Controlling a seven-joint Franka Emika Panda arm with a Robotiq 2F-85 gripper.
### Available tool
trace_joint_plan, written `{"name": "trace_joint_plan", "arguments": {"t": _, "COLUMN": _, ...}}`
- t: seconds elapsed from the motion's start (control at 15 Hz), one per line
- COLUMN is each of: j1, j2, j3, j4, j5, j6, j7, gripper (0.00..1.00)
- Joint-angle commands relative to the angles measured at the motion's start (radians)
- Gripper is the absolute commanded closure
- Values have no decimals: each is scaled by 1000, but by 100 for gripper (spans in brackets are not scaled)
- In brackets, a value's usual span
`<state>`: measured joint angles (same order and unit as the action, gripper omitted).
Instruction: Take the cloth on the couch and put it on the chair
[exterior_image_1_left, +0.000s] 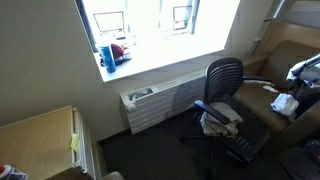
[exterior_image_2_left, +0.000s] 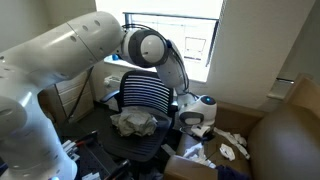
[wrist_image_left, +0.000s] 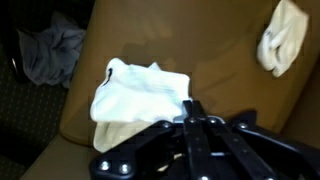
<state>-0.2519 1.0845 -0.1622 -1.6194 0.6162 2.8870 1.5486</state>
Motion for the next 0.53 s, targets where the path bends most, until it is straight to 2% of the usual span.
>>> {"name": "trace_joint_plan", "arguments": {"t": 0.0, "j1": -99, "j2": -186, "j3": 126, "j4": -100, "j5": 30, "j6": 21, "j7": -157, "gripper": 100}}
{"name": "trace_joint_plan", "arguments": {"t": 0.2, "j1": -155, "j2": -280, "j3": 194, "j4": -131, "j5": 78, "j6": -11, "j7": -267, "gripper": 100}}
{"name": "trace_joint_plan", "arguments": {"t": 0.47, "j1": -171, "j2": -415, "j3": 221, "j4": -207, "j5": 170, "j6": -3, "j7": -431, "gripper": 100}}
